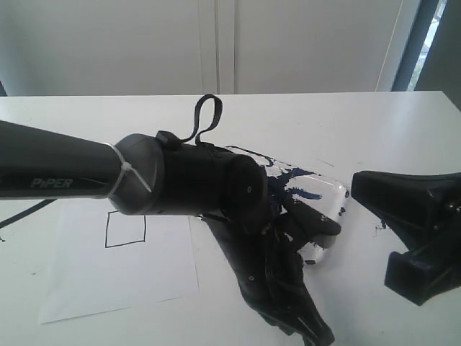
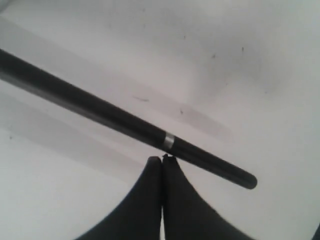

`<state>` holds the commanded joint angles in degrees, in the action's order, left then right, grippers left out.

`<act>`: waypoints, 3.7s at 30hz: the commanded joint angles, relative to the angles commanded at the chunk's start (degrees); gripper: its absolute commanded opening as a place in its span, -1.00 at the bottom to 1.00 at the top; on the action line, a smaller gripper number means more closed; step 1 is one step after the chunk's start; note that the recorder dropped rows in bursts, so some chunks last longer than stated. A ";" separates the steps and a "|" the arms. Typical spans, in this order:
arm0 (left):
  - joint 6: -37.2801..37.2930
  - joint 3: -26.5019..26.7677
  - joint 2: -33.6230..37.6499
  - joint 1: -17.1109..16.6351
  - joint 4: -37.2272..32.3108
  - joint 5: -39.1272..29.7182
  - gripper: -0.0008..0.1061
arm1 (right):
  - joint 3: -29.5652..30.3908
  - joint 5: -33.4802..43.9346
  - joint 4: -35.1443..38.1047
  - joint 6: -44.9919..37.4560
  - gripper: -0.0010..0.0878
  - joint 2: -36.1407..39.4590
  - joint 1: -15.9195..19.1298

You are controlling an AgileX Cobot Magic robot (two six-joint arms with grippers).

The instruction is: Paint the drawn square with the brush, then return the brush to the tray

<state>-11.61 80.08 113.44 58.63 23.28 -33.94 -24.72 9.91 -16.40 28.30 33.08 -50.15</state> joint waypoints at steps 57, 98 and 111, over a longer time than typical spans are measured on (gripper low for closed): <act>-2.68 -32.45 -42.08 -13.95 -15.84 2.91 -0.99 | -1.93 11.71 19.40 -7.71 -0.98 22.39 -0.11; -0.79 -39.49 -42.11 -28.12 -14.97 8.90 -0.99 | -1.93 -0.50 19.17 -8.68 -0.24 47.38 -0.11; -0.79 -39.49 -42.11 -28.12 -14.97 8.90 -0.99 | -1.93 -3.96 19.17 -8.68 -0.38 51.60 -0.11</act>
<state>-12.40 40.58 71.33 30.51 8.30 -25.04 -26.65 5.96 2.77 19.62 84.68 -50.27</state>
